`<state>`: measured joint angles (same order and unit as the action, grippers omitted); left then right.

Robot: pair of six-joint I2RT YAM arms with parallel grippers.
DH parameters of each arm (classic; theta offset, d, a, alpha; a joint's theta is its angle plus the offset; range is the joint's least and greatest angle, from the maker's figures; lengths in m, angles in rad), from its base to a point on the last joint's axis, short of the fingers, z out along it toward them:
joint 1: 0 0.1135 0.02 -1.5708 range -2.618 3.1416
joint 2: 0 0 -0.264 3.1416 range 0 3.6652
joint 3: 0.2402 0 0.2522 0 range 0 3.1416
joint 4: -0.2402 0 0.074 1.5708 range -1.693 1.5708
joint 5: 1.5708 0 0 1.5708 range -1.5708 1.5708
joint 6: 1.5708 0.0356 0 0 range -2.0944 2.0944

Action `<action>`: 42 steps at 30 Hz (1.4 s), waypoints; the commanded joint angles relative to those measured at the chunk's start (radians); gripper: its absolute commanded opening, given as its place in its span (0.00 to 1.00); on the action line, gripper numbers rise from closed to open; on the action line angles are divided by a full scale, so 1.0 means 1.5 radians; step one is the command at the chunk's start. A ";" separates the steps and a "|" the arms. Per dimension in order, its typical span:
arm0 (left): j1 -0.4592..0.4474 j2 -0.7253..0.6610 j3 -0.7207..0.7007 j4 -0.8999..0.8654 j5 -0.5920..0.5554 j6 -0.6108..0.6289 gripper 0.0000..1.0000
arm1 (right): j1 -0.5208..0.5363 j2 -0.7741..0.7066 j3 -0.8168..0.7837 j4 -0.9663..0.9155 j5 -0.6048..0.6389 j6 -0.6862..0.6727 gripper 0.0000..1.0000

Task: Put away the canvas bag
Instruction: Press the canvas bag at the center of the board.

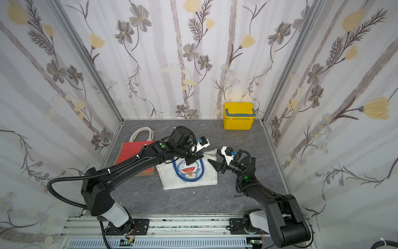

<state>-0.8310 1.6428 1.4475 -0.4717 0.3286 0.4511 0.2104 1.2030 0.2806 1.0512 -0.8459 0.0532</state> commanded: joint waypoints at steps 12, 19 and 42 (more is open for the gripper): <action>-0.005 0.029 0.046 0.007 -0.029 0.005 0.41 | 0.000 -0.037 0.000 0.002 -0.015 0.023 0.07; -0.024 0.091 0.124 -0.053 -0.009 0.032 0.27 | 0.003 -0.039 -0.002 0.000 -0.023 0.026 0.10; -0.038 0.132 0.180 -0.115 -0.059 0.022 0.40 | 0.013 -0.009 -0.037 0.084 -0.008 0.074 0.11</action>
<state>-0.8799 1.8030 1.6703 -0.6121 0.2676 0.4515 0.2279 1.1969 0.2226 1.0973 -0.8307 0.1307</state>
